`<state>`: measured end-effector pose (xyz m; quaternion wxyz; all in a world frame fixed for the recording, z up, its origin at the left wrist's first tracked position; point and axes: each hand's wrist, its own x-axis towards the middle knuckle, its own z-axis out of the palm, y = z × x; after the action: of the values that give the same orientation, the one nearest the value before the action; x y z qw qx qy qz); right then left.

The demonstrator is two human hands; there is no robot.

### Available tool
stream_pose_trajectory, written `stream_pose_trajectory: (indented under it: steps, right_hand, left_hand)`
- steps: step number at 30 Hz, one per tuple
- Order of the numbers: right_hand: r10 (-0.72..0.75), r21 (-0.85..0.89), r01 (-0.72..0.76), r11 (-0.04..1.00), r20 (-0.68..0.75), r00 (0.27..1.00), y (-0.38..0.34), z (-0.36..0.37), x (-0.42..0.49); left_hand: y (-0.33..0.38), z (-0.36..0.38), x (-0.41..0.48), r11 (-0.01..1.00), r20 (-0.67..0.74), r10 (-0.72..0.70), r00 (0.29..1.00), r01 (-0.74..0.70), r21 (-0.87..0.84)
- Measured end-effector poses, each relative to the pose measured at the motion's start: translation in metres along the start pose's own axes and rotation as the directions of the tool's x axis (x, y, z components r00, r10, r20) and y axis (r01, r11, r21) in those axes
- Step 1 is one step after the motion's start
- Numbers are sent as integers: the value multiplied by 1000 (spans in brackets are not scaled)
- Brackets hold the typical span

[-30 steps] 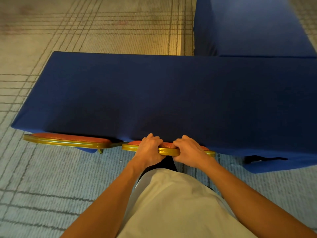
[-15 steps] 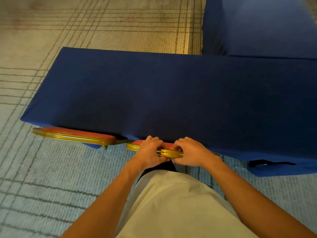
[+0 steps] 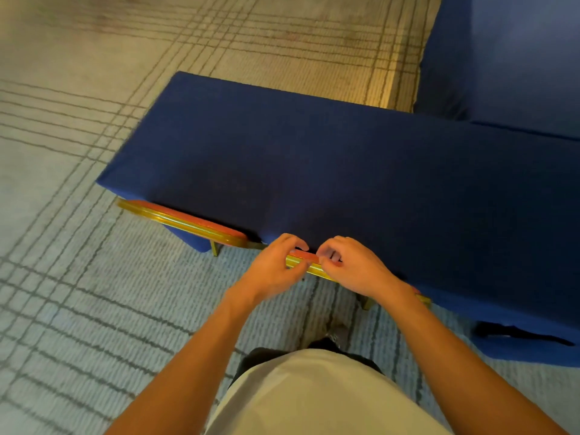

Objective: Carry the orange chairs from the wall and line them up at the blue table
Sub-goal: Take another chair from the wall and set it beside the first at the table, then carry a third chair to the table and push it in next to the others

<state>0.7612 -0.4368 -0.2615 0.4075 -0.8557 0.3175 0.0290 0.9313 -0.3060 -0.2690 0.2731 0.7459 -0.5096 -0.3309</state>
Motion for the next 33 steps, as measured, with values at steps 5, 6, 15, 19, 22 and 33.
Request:
stream_pose_trajectory:
  steps: [5,6,15,19,22,33]
  right_hand:
    - [-74,30,74,997,9,997,-54,34,15]
    - [-86,42,86,995,10,996,-65,44,17]
    - [-171,332,163,929,-5,985,-189,152,-10]
    - [-221,441,166,882,76,972,-261,207,-15]
    - [-288,495,187,849,136,948,-316,249,-18]
    - [-384,654,47,755,382,841,-471,364,-31]
  left_hand:
    - [-27,-40,-40,999,-127,-2,992,-4,-50]
    - [-33,-47,-51,998,-148,-8,989,-2,-61]
    - [-102,-96,-199,940,-309,-193,931,85,-329]
    - [-140,-123,-274,892,-399,-308,864,116,-436]
    - [-159,-152,-331,845,-498,-391,774,87,-528]
    - [-212,-215,-481,403,-510,-742,435,-317,-858]
